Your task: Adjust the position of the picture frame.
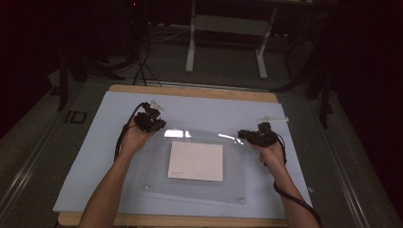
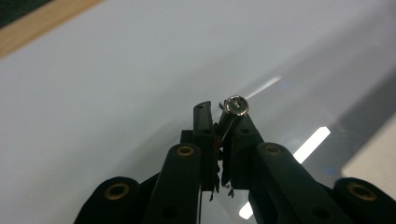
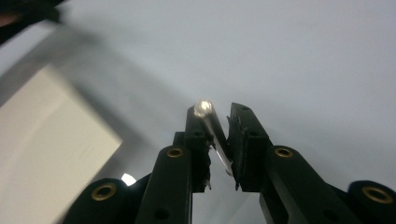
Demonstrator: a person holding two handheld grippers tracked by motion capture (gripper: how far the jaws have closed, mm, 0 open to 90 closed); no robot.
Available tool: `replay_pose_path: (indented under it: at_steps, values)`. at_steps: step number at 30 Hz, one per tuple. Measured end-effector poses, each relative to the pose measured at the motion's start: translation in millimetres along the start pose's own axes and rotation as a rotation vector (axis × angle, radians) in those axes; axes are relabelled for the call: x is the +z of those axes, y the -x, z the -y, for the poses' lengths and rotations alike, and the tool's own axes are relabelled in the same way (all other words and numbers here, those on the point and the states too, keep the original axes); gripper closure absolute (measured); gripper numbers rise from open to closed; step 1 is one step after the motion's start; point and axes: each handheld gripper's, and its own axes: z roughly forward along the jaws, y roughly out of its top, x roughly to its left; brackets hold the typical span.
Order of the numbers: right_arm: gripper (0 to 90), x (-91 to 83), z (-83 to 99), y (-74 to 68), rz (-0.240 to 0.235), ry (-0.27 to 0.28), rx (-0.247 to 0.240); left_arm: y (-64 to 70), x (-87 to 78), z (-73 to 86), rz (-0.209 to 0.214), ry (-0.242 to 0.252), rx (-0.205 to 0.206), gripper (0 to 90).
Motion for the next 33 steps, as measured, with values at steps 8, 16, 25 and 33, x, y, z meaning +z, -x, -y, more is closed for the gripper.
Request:
replay_pose_path:
  at_steps: [8, 16, 25, 33]
  values:
    - [80.7, 41.7, -2.7, 4.4, 0.075, -0.079, 0.019, -4.6, 22.7, 34.4, -0.003, 0.029, -0.113, 84.5]
    - [81.2, 37.6, -1.3, 0.6, 0.096, -0.094, -0.005, -3.7, 26.4, 31.0, -0.031, 0.038, -0.139, 84.3]
    - [79.9, 38.8, 4.5, 1.5, 0.093, -0.066, 0.006, 0.7, 26.4, 33.9, -0.06, 0.061, -0.172, 83.9]
    - [80.5, 40.4, 10.3, 1.9, 0.099, -0.047, -0.003, 0.3, 26.5, 35.1, -0.056, 0.072, -0.183, 83.5]
